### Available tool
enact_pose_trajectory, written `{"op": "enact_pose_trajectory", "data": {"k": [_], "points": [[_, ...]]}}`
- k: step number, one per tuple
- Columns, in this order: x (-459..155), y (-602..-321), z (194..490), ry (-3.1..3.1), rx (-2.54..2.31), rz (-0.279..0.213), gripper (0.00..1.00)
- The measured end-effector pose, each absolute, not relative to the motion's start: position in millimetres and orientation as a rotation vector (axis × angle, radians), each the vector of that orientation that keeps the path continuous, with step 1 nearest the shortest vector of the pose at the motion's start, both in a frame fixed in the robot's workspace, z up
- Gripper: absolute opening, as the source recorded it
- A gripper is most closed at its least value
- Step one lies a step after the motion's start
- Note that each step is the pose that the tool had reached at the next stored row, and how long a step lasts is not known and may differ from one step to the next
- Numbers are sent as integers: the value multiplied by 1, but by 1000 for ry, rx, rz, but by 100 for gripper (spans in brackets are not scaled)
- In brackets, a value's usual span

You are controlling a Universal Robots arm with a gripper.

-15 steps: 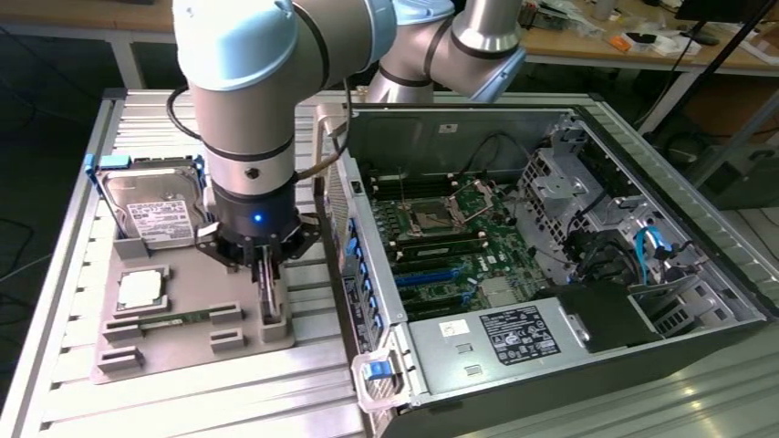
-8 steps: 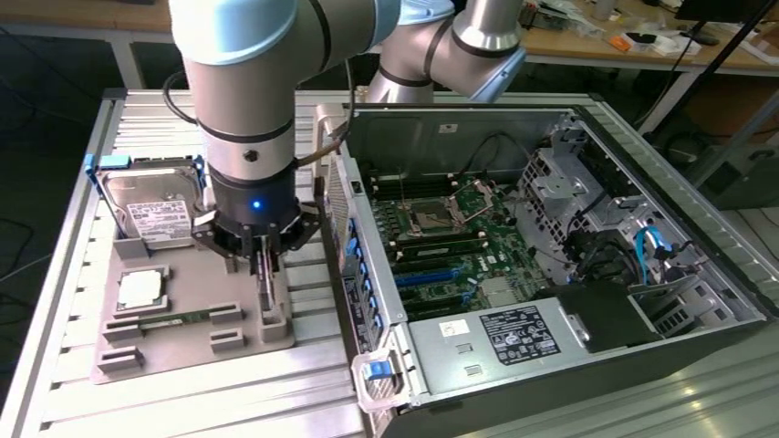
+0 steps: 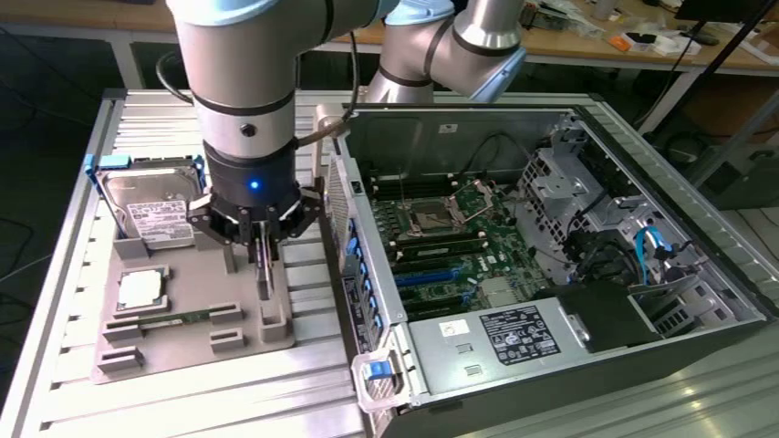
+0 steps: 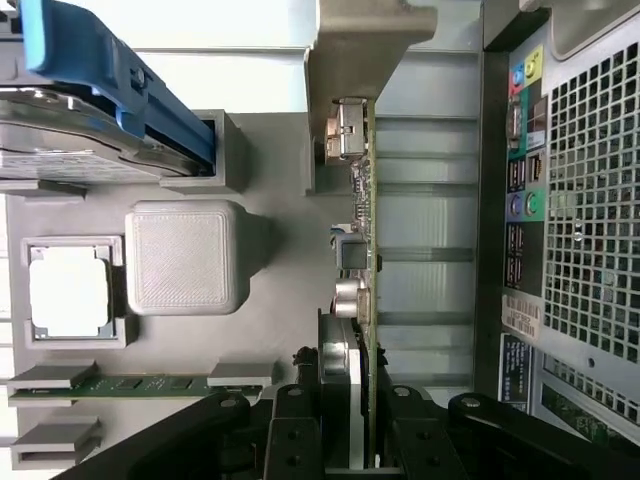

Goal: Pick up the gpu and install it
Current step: 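Pick up the gpu and move the gpu toward the slot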

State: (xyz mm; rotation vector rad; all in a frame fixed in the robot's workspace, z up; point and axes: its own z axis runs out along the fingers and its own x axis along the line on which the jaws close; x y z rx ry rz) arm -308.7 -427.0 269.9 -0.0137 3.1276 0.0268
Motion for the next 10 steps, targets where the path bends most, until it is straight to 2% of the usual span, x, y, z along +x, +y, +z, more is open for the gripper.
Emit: {"op": "enact_pose_trajectory", "data": {"k": [10], "points": [[-309, -427, 301, 3128, -14, 27, 29]]}}
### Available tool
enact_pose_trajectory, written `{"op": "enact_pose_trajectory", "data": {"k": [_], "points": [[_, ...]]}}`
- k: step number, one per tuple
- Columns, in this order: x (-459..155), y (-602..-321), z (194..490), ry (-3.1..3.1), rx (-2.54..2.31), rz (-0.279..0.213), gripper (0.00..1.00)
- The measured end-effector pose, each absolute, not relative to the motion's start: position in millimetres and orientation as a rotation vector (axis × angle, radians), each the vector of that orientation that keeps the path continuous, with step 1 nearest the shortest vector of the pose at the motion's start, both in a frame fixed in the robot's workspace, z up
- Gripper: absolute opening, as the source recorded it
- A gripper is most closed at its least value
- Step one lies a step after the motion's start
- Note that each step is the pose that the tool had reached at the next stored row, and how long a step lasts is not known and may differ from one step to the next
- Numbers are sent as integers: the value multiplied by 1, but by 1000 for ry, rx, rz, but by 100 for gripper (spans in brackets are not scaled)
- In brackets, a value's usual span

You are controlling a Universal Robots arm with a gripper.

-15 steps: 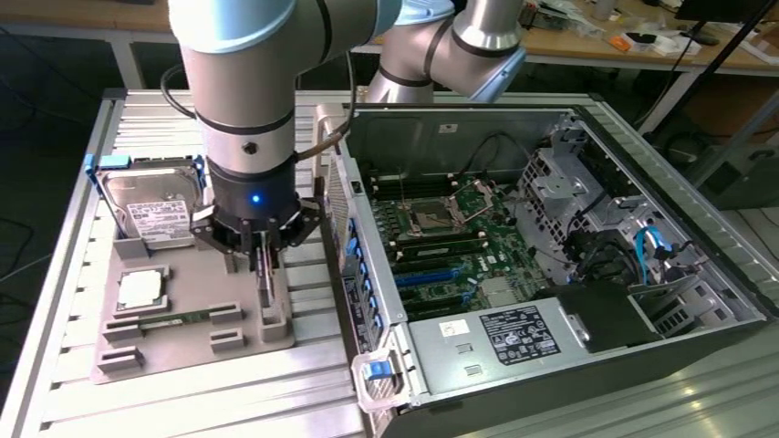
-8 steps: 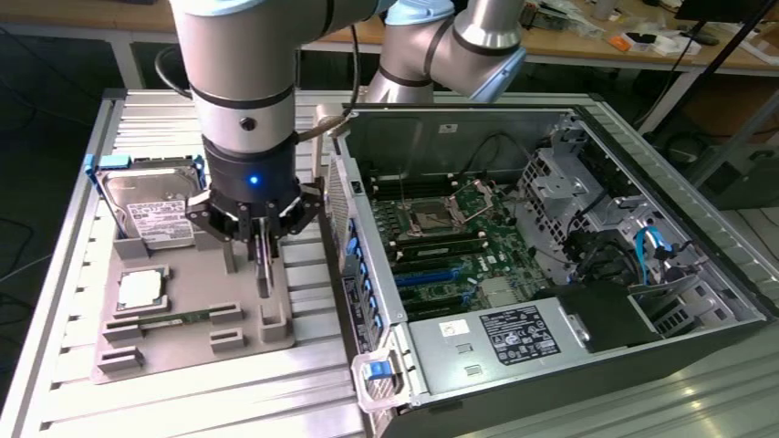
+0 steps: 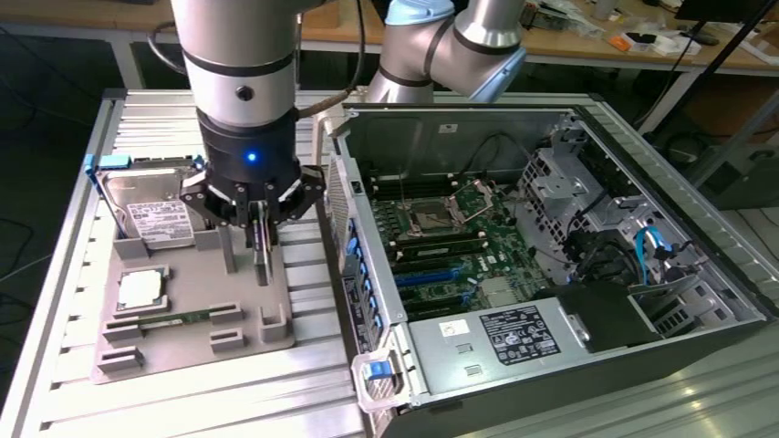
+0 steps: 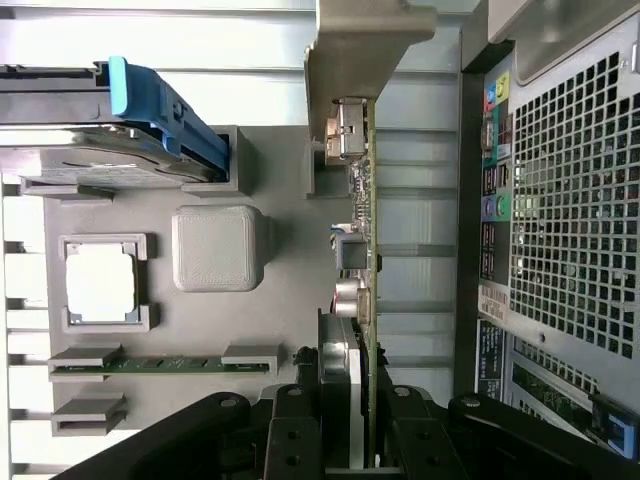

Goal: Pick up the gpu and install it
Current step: 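Pick up the gpu and move the gpu toward the slot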

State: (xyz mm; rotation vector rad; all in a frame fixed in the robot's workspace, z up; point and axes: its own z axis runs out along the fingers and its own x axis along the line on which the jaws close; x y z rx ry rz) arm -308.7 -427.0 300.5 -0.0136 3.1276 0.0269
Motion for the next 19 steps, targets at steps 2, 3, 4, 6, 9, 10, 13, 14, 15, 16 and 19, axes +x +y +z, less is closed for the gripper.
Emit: {"op": "enact_pose_trajectory", "data": {"k": [2, 3, 4, 6, 9, 10, 13, 14, 15, 16, 19], "points": [[-309, -427, 306, 3128, -14, 27, 29], [-309, -427, 309, 3128, -14, 27, 29], [-309, -427, 311, 3128, -14, 27, 29], [-309, -427, 316, 3128, -14, 27, 29], [-309, -427, 322, 3128, -14, 27, 29], [-309, -427, 323, 3127, -14, 27, 29], [-309, -427, 329, 3128, -14, 27, 29], [-309, -427, 331, 3128, -13, 27, 29], [-309, -427, 333, 3128, -13, 27, 29], [-309, -426, 335, 3127, -13, 27, 29], [-309, -425, 341, 3128, -12, 27, 29]]}}
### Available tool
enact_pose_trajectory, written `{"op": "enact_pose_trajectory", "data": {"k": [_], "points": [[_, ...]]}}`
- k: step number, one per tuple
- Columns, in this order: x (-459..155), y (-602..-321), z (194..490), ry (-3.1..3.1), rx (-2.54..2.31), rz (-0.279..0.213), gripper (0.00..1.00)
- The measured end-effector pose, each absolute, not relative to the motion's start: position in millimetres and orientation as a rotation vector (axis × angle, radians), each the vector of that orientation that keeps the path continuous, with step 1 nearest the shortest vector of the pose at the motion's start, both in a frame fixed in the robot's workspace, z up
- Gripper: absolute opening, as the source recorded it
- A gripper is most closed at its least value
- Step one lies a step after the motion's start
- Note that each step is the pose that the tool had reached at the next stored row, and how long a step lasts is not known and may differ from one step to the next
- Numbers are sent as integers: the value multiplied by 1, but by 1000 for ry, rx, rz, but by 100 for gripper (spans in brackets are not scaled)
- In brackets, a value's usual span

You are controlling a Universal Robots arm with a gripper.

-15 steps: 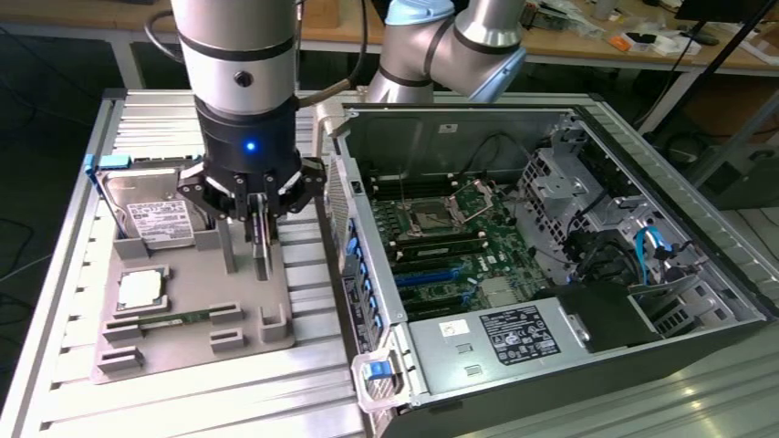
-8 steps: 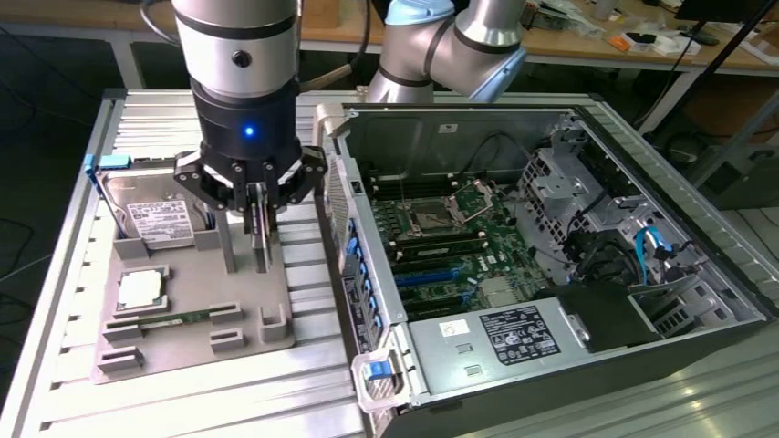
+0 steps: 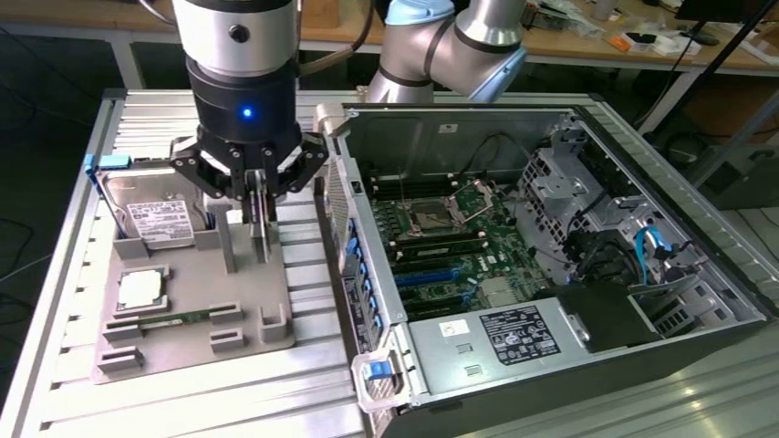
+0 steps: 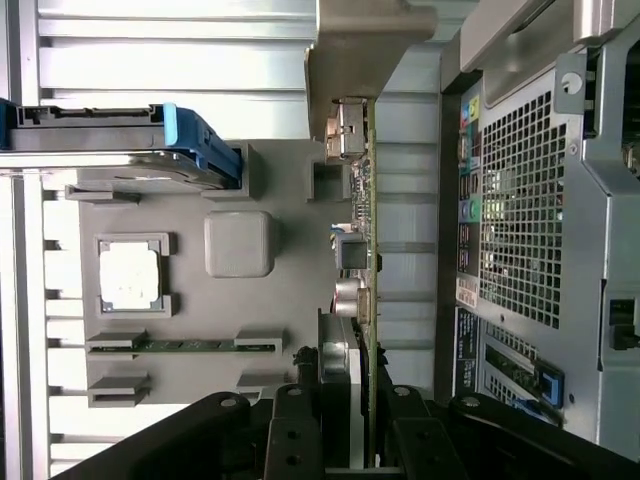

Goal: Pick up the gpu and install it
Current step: 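Pick up the gpu and move the gpu toward the slot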

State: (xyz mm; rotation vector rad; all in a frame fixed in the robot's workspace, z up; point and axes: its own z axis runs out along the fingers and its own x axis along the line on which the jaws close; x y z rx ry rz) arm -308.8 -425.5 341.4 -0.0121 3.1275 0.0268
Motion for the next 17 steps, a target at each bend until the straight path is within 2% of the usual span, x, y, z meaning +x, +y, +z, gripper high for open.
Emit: {"op": "enact_pose_trajectory", "data": {"k": [17], "points": [[-309, -419, 412, 3128, -9, 27, 29]]}}
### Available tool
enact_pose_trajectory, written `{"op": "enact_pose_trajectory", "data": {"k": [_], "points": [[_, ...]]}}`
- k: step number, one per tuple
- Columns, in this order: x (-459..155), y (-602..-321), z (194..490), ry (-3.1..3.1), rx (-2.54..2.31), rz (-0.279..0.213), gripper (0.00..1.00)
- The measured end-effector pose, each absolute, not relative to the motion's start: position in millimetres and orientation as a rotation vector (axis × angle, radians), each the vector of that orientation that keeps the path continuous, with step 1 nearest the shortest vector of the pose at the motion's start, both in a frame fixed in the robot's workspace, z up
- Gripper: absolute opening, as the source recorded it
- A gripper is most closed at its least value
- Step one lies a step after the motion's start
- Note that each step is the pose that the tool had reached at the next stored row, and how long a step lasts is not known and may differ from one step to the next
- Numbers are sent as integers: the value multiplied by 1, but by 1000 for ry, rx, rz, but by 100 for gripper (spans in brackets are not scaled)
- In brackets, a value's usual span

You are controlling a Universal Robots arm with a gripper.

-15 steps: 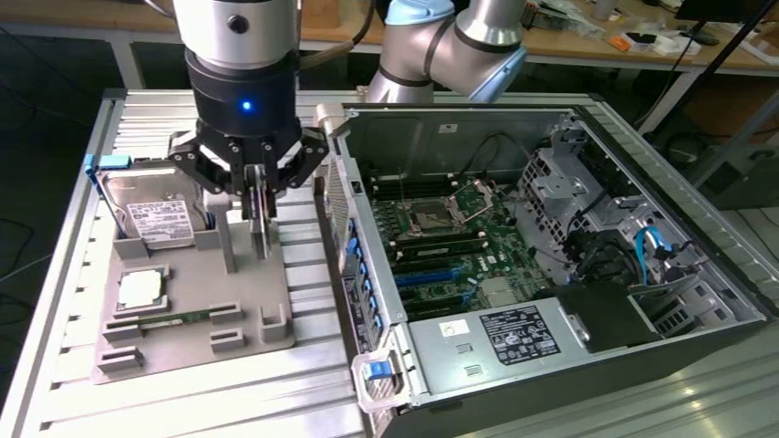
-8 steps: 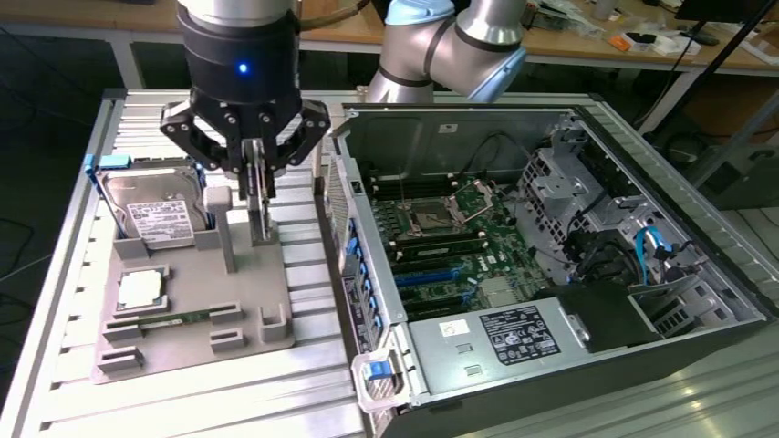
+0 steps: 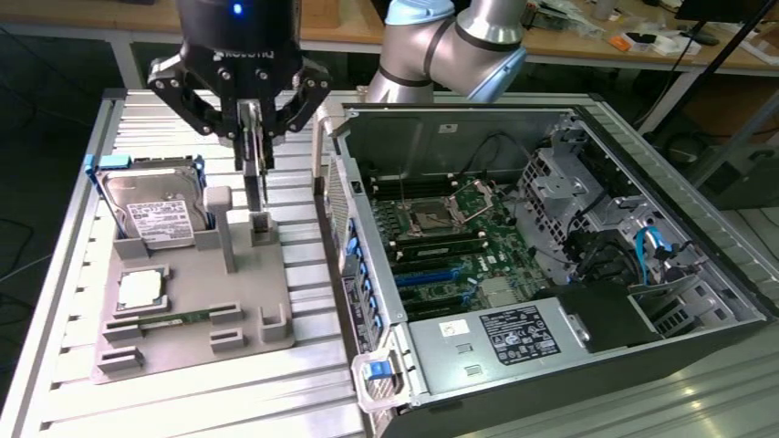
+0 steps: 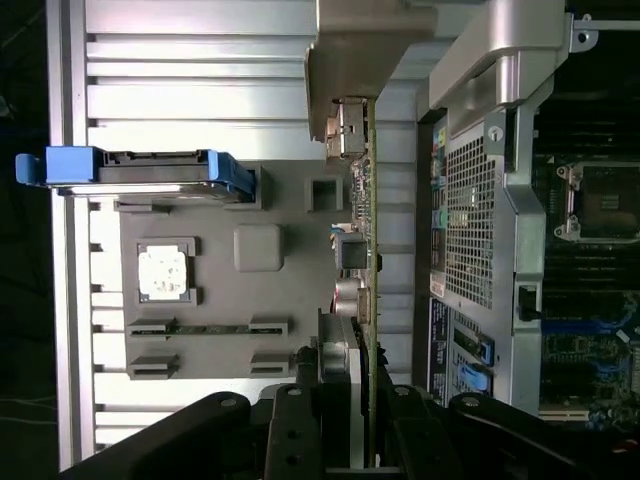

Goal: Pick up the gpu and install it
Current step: 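Pick up the gpu and move the gpu toward the slot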

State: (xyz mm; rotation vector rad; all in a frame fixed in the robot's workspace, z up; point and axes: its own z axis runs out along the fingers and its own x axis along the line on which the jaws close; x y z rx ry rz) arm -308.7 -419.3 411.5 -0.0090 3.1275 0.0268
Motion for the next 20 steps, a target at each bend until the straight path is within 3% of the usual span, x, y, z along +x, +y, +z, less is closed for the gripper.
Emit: {"op": "enact_pose_trajectory", "data": {"k": [7, 20], "points": [[-309, -417, 442, 3127, -8, 27, 29], [-288, -417, 447, 3127, -3, 27, 29]]}}
